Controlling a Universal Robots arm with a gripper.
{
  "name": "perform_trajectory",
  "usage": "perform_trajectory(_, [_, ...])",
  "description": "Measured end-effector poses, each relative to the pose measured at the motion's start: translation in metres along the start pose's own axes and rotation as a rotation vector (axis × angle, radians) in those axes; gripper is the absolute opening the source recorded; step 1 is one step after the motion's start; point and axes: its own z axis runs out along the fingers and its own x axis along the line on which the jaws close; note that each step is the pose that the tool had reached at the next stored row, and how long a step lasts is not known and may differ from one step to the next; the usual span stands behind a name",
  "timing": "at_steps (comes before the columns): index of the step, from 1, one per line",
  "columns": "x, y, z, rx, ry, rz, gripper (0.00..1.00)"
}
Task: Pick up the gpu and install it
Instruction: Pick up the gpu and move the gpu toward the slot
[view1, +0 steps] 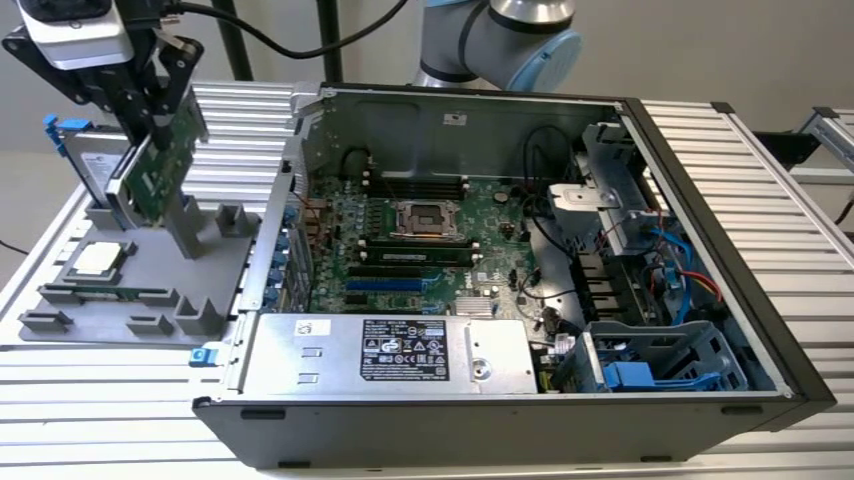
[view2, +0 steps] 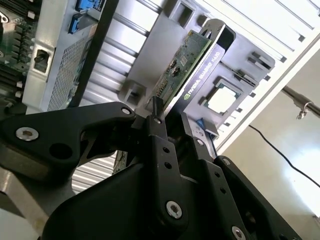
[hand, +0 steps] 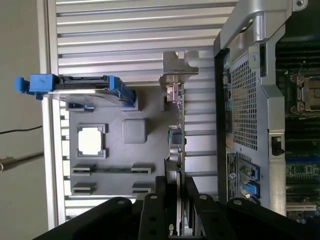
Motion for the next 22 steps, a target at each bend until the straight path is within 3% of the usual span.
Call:
perform_trajectory(8, [0.0001,0.0002,-0.0045,-0.0146,-0.0112,-0.001,0.00])
perform_trajectory(10, [0.0002,0.0002,-0.0051,-0.0229,-0.0179,-0.002,0.00])
perform_trajectory(22, [0.0007,0.0009,-0.0203,-0.0265,-0.0198,-0.002,0.00])
